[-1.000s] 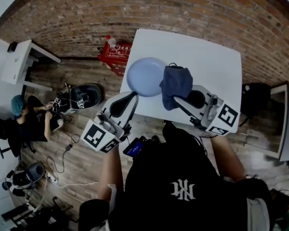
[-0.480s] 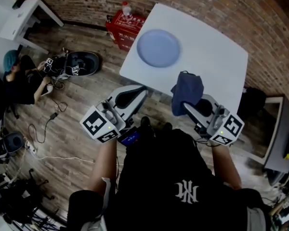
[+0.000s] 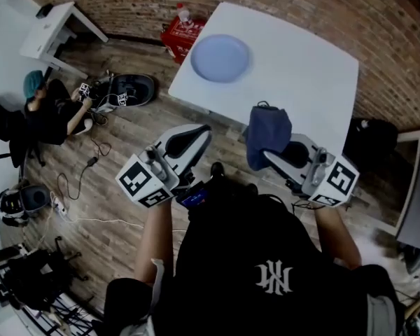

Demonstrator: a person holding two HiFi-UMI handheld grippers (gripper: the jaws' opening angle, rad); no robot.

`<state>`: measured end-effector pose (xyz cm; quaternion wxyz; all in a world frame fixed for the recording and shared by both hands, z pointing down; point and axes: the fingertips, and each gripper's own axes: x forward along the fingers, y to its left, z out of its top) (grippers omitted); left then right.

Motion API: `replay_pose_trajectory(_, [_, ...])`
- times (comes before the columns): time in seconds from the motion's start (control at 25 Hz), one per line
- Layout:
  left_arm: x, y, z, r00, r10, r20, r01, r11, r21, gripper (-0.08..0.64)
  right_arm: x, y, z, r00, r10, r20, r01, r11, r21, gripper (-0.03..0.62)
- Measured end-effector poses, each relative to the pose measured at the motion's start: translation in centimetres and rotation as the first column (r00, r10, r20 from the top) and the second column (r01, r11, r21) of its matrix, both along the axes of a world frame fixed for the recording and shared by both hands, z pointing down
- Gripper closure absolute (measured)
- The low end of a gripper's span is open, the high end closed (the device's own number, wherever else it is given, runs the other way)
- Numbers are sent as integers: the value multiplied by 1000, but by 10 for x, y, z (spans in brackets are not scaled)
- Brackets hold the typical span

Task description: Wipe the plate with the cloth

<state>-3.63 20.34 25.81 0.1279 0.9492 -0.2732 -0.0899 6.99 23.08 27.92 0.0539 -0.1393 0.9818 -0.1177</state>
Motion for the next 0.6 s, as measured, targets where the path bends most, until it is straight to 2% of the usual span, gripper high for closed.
replay_pose_trajectory(0.16, [29,16,6,1000,-13,-9,13,999,-37,558,30,17,14,1000,-13,10,13,1000,-29,511])
replay_pose_trajectory(0.36, [58,46,27,998,10,58,-6,997,-73,557,52,38,29,1000,-4,22,5,999,-37,511])
replay_pose_trajectory(0.48, [72,67,33,998,32,51,-26,994,-109,558,64,55,38,999,9,38,-6,997,-74,512])
replay_pose_trajectory(0.6, [82,61,27,996,60,60,-55,994,-96,558,78,55,35,998,34,47,-32,998,-59,512])
